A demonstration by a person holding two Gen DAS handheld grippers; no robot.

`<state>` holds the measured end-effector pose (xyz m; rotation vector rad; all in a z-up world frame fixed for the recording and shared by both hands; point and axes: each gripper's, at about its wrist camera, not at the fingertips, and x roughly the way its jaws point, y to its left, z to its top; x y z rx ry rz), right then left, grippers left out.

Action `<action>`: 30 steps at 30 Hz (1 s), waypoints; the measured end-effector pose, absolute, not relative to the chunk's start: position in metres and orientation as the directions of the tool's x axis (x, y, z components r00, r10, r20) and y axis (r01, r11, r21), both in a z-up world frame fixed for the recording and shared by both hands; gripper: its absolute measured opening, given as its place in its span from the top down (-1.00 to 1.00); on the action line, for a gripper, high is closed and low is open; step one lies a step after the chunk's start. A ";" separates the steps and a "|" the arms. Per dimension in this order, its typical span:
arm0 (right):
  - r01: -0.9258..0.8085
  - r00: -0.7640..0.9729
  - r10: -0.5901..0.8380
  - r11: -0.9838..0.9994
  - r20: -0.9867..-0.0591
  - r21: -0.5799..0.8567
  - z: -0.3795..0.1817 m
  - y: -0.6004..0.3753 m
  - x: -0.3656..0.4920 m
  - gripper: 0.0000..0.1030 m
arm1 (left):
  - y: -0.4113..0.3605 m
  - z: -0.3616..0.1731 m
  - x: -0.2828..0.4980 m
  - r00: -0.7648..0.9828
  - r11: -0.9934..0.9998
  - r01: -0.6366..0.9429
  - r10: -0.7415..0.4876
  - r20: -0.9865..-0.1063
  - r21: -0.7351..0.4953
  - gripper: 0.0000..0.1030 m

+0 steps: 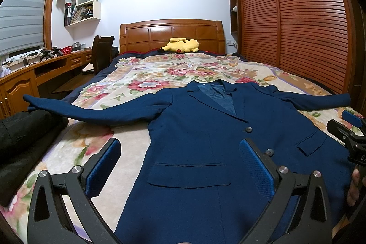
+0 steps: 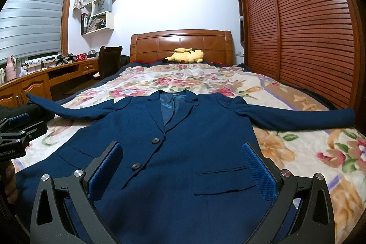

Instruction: Fold large clothes

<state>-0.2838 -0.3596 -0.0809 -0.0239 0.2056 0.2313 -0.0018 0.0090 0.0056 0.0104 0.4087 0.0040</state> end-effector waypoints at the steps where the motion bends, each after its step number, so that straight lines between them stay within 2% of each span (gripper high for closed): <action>1: -0.231 0.952 0.226 0.973 -0.206 0.000 -0.081 -0.360 -0.284 -1.00 | 0.009 0.005 -0.002 0.918 1.000 -0.003 0.007 -0.397 0.012 -1.00; 8: -0.268 0.939 0.259 0.963 -0.225 -0.011 -0.078 -0.352 -0.284 -1.00 | 0.021 0.012 -0.003 0.915 1.000 0.001 -0.003 -0.402 -0.004 -1.00; 18: -0.325 0.927 0.309 0.945 -0.211 -0.042 -0.063 -0.332 -0.274 -1.00 | 0.055 0.022 0.001 0.906 0.999 -0.053 0.053 -0.420 0.011 -1.00; 25: -0.376 0.911 0.359 0.925 -0.204 -0.050 -0.054 -0.318 -0.254 -1.00 | 0.072 0.025 0.007 0.900 0.994 -0.080 0.104 -0.423 0.074 -1.00; 30: -0.414 0.894 0.396 0.909 -0.210 -0.052 -0.044 -0.298 -0.230 -1.00 | 0.093 0.027 0.020 0.887 0.994 -0.086 0.109 -0.448 0.070 -1.00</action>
